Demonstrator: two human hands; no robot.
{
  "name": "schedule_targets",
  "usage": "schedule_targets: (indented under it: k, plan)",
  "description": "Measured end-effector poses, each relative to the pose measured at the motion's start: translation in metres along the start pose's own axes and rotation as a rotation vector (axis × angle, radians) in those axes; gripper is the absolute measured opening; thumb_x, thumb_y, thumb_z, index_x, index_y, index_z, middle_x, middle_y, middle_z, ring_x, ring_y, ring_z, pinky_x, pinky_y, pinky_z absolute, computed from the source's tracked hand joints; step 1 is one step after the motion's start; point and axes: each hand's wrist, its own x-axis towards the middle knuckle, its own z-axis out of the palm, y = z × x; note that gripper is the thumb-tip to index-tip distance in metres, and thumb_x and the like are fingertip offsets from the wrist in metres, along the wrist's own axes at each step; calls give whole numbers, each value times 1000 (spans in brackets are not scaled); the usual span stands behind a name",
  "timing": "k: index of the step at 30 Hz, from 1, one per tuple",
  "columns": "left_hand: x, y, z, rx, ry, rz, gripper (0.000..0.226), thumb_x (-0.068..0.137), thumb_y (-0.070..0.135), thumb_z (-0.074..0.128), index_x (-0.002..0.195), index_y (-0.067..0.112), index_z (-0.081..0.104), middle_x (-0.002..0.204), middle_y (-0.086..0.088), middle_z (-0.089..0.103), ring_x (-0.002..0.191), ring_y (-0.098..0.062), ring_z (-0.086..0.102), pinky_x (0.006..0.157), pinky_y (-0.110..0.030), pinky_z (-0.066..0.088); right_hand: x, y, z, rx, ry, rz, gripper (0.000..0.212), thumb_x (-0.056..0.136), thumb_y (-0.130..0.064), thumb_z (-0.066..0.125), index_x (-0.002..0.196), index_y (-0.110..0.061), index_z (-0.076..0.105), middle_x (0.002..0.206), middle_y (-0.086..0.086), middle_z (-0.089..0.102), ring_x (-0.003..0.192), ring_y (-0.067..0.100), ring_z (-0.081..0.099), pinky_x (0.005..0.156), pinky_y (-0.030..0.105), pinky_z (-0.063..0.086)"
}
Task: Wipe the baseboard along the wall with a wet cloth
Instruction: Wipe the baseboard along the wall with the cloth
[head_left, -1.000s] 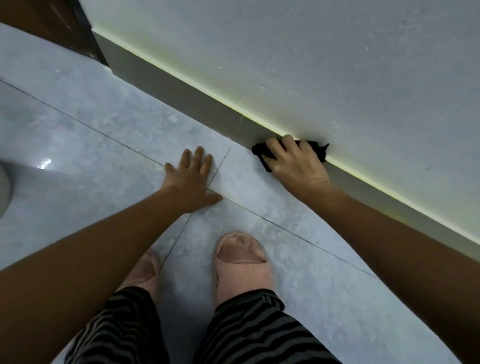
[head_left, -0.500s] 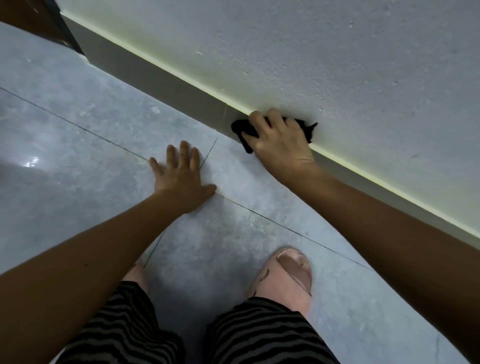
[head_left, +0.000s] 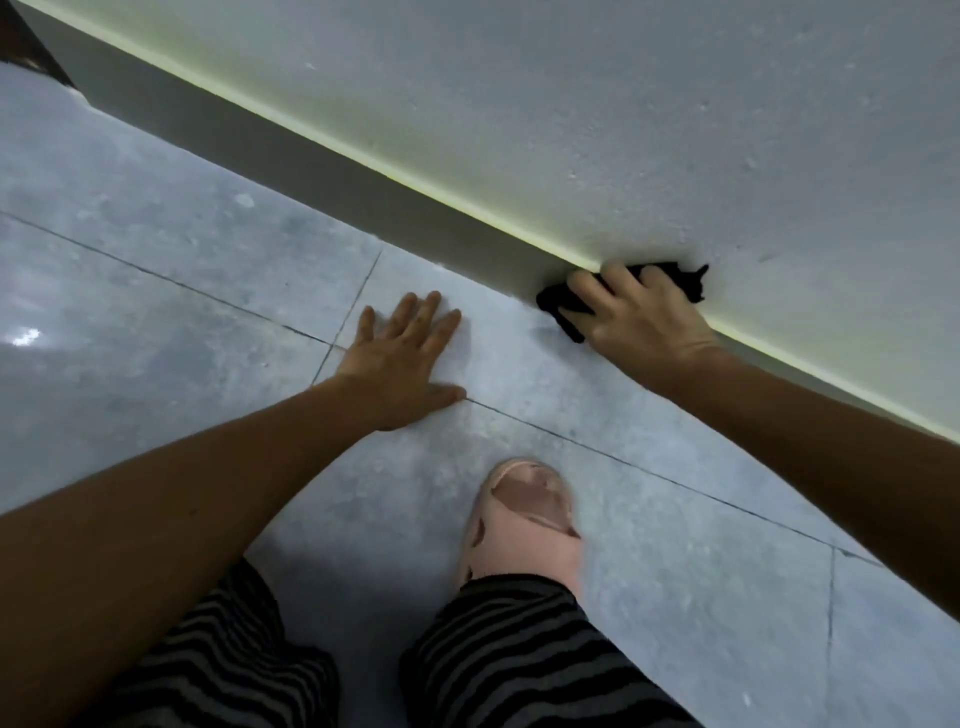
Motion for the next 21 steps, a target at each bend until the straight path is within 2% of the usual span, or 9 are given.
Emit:
schedule_targets:
  k: [3,7,8,10,12,18,21]
  plan:
    - [3,8,0,32,-58,-1,89,86,70,30,149,26,-16,157,-5,-25,145,-27,-20,116,-56,-1,28,-3,-15,84,61,92,53,74,-8,28,94,-29,72,104,-3,65,80,19,60,51,26,37]
    - [2,9,-3,90,-87,-5,101,80,76,36,149,25,-16,157,-7,-25,145,-30,-19,115,-59,6,60,-15,-25,88,15,30,37,75,-17,49,100,-33,71,114,-5,61,92,18,59,53,28,34]
    - [2,9,-3,104,-89,1,103,79,77,38,149,25,-16,157,-7,-25,145,-30,-19,115,-59,7,59,-17,-21,92,7,22,39,76,-16,47,102,-31,70,116,-5,61,93,18,59,53,28,33]
    - [3,6,-3,120,-95,-2,106,77,78,40,148,25,-18,156,-7,-26,145,-30,-19,115,-59,7,51,-18,-13,93,16,31,51,76,-9,30,102,-28,70,115,-3,62,91,19,59,53,28,34]
    - [3,7,-3,120,-106,-5,107,77,78,40,148,25,-18,156,-7,-26,145,-31,-19,115,-59,6,35,-20,0,66,17,31,55,77,-5,24,99,-26,70,110,-2,63,85,20,59,52,28,36]
    - [2,10,-2,133,-97,-10,107,76,78,41,149,23,-16,157,-8,-25,145,-32,-18,115,-59,8,-34,-6,32,14,-69,-41,43,81,-5,35,96,-23,71,103,0,61,82,23,55,53,31,37]
    - [0,10,-1,147,-86,-10,109,75,79,40,149,23,-16,157,-9,-24,145,-32,-17,115,-59,9,-37,0,27,-4,17,-10,32,78,-6,50,94,-25,71,102,1,62,78,23,52,53,31,34]
